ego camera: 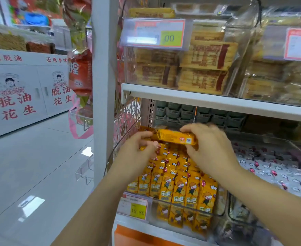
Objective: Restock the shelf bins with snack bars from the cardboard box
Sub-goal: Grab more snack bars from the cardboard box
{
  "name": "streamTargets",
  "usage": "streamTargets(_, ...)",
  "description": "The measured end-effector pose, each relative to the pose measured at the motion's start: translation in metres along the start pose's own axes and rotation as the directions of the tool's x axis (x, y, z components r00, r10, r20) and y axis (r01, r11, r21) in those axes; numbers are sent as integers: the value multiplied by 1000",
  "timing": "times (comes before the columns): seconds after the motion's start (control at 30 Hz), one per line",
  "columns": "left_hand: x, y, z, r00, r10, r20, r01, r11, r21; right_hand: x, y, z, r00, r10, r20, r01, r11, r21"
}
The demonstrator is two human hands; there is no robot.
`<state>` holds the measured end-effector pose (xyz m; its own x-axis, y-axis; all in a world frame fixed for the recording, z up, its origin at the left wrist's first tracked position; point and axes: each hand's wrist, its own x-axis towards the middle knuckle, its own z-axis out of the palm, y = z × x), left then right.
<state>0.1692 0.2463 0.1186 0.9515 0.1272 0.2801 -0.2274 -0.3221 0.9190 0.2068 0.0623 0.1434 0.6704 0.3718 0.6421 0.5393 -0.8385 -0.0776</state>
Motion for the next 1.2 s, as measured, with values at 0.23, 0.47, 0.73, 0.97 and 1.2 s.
streamTargets(0.23, -5, 4, -2, 930, -81, 359, 189, 942, -277, -26, 10, -19, 909, -401, -111, 416, 874, 249)
streamTargets(0.47, -10, 16, 8, 932, -19, 362, 110, 967, -231, -30, 10, -41, 953, 80, 292, -273, 645, 714)
streamTargets(0.73, -11, 14, 32, 866, -98, 491, 27, 988, 150, -28, 13, -36, 899, 53, 435, -215, 918, 332)
streamTargets(0.97, -11, 1, 32, 824, -198, 531, 53, 960, 276, -41, 2, -22, 844, -31, 535, 73, 996, -57)
streamTargets(1.2, -11, -3, 25, 841, -216, 496, 95, 961, 258, -34, 4, -29, 879, 83, 470, -129, 989, 66)
